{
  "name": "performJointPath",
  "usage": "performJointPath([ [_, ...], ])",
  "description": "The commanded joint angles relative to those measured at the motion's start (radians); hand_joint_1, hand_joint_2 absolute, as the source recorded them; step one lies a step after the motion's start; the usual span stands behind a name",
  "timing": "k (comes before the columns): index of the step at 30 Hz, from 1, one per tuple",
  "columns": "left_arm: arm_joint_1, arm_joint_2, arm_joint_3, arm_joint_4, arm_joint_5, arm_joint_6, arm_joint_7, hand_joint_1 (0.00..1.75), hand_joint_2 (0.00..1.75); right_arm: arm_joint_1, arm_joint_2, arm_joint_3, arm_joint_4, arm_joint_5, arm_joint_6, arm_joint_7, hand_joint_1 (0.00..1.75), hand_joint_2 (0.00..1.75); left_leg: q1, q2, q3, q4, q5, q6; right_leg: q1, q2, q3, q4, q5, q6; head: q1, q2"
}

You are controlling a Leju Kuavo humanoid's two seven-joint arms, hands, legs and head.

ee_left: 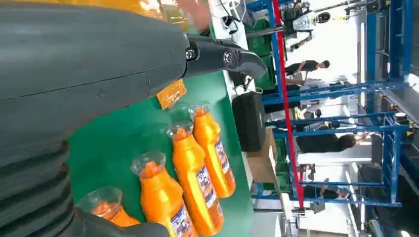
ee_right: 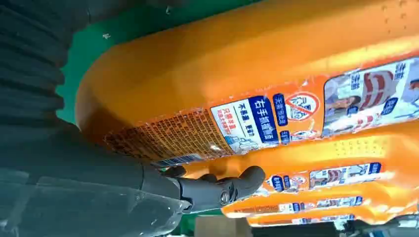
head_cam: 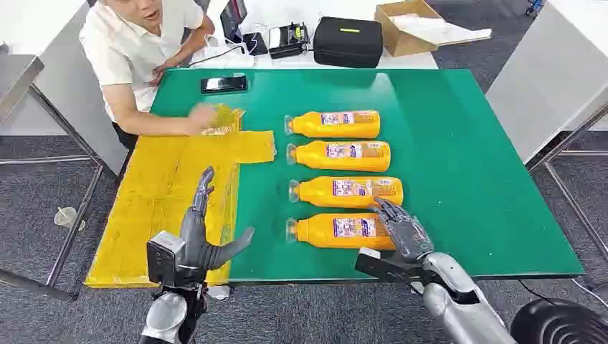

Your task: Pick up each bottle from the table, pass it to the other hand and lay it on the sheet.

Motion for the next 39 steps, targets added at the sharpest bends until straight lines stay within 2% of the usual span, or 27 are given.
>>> performJointPath([
  [1,-0.047,0.015,-0.024,0.081,0.008,0.004,-0.007,0.00,1.75,-0.005,-0.050,0.090,0.072,-0.023,0.033,0.005,1.75,1.75,0.001,-0.001,0.005,0.000,-0.002,0.000,0.002,-0.002,0.007,-0.002,-0.002,-0.004,0.000,0.000],
  [11,-0.050,0.014,-0.028,0.080,0.009,0.006,-0.009,0.00,1.75,0.011,-0.056,0.111,0.067,-0.027,0.033,0.007,1.75,1.75,0.001,-0.001,0.006,-0.001,-0.001,0.000,0.002,-0.002,0.007,-0.002,-0.001,-0.003,0.000,0.000],
  [12,-0.050,0.014,-0.028,0.078,0.009,0.006,-0.009,0.00,1.75,0.012,-0.058,0.113,0.065,-0.027,0.033,0.007,1.75,1.75,0.003,0.000,0.010,0.000,-0.003,-0.001,0.004,-0.002,0.012,-0.002,-0.003,-0.007,0.000,0.000],
  [13,-0.048,0.015,-0.028,0.074,0.009,0.007,-0.010,0.00,1.75,0.012,-0.059,0.115,0.064,-0.026,0.033,0.008,1.75,1.75,0.001,-0.001,0.005,-0.001,-0.001,0.000,0.002,-0.002,0.007,-0.002,-0.001,-0.003,0.000,0.000],
  [18,-0.049,0.015,-0.030,0.074,0.009,0.010,-0.012,0.00,1.75,0.017,-0.061,0.109,0.080,-0.045,0.042,0.008,1.75,1.75,0.001,-0.001,0.007,-0.001,-0.001,0.000,0.002,-0.002,0.008,-0.002,-0.001,-0.003,0.000,0.000],
  [23,-0.056,0.012,-0.032,0.085,0.054,-0.014,-0.024,0.00,1.75,0.034,-0.020,0.023,0.116,-0.241,0.114,-0.064,1.75,1.75,0.002,-0.002,0.009,-0.001,-0.001,0.000,0.003,-0.003,0.010,-0.002,-0.002,-0.004,0.000,0.000],
  [27,-0.057,0.013,-0.035,0.088,0.055,-0.015,-0.025,0.00,1.75,0.035,-0.021,0.023,0.120,-0.242,0.114,-0.064,1.75,1.75,0.002,-0.001,0.009,-0.001,-0.001,0.000,0.002,-0.002,0.009,-0.003,-0.001,-0.003,0.000,0.000],
  [29,-0.057,0.015,-0.036,0.093,0.096,-0.036,-0.026,0.00,1.75,0.036,-0.001,-0.010,0.131,-0.298,0.120,-0.093,1.75,1.75,0.003,-0.001,0.012,-0.001,-0.002,-0.001,0.004,-0.004,0.013,-0.003,-0.003,-0.006,0.000,0.000],
  [32,-0.051,0.016,-0.032,0.093,0.162,-0.070,-0.024,0.00,1.75,0.045,0.024,-0.052,0.129,-0.386,0.145,-0.159,1.75,1.75,0.002,0.000,0.009,-0.001,-0.001,0.000,0.002,-0.001,0.009,-0.002,-0.001,-0.003,0.000,0.000],
  [36,-0.050,0.016,-0.030,0.093,0.169,-0.074,-0.025,0.00,1.75,0.049,0.025,-0.056,0.124,-0.396,0.149,-0.166,1.75,1.75,0.002,0.001,0.011,-0.001,-0.001,0.000,0.003,-0.002,0.010,-0.003,-0.001,-0.004,0.000,0.000],
  [39,-0.042,0.011,-0.015,0.084,0.241,-0.106,-0.018,0.00,1.75,0.052,0.060,-0.101,0.115,-0.448,0.149,-0.205,1.75,1.75,0.002,0.001,0.011,-0.001,-0.002,0.000,0.003,-0.001,0.011,-0.003,-0.001,-0.004,0.000,0.000],
])
